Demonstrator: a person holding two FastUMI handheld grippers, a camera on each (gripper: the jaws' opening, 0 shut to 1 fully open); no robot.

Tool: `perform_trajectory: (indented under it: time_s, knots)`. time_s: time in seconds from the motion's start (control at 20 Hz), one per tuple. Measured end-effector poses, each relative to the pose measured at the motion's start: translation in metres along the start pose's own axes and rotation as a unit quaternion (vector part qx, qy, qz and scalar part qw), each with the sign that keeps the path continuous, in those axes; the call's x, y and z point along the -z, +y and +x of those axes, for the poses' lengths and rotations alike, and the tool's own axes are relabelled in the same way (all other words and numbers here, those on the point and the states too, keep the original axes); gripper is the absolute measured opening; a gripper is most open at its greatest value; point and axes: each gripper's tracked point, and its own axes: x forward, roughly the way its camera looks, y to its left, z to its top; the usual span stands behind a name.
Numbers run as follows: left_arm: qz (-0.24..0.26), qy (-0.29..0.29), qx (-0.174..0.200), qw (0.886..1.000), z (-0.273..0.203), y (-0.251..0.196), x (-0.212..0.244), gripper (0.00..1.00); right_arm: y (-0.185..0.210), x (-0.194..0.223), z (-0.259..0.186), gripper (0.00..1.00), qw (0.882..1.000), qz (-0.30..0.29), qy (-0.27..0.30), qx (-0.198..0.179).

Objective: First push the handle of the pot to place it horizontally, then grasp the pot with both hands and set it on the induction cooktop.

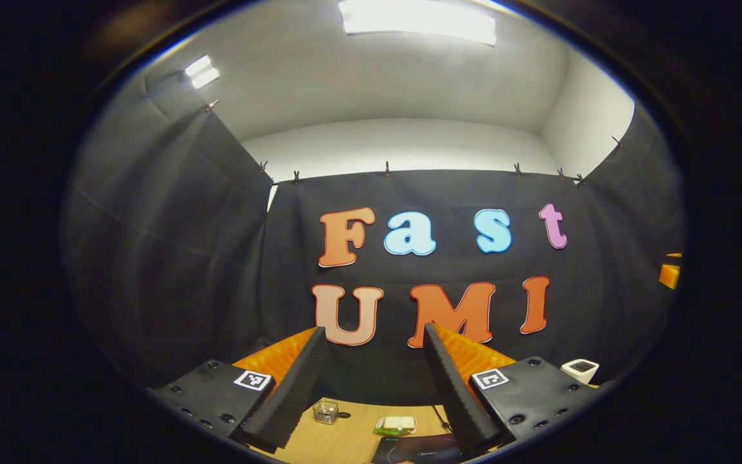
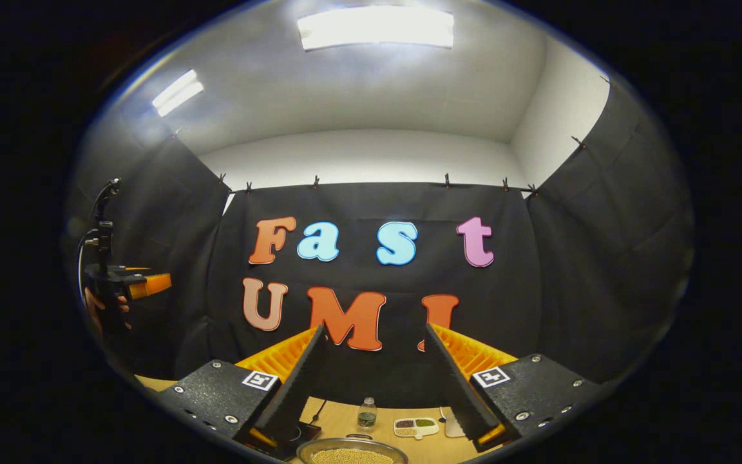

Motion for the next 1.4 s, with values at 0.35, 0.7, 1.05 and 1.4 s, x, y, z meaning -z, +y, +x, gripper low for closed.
perform_trajectory:
  time_s: [0.35,0.7,1.05,1.4]
  knots:
    - [0.004,0.011,-0.003,1.0,-0.002,-0.005,0.007,0.97,0.015,0.099,0.002,0.84,0.99,0.03,0.129,-0.047]
    - [0.023,0.013,-0.018,0.999,-0.006,-0.002,0.011,0.97,0.054,0.203,-0.014,0.5,0.953,0.032,0.279,-0.112]
    - [0.035,0.021,-0.035,0.999,-0.002,0.012,0.02,0.98,0.088,0.279,-0.041,0.1,0.907,0.046,0.385,-0.163]
    - [0.031,0.037,-0.042,0.998,0.002,0.02,0.034,0.97,0.117,0.35,-0.081,0.0,0.834,0.094,0.508,-0.192]
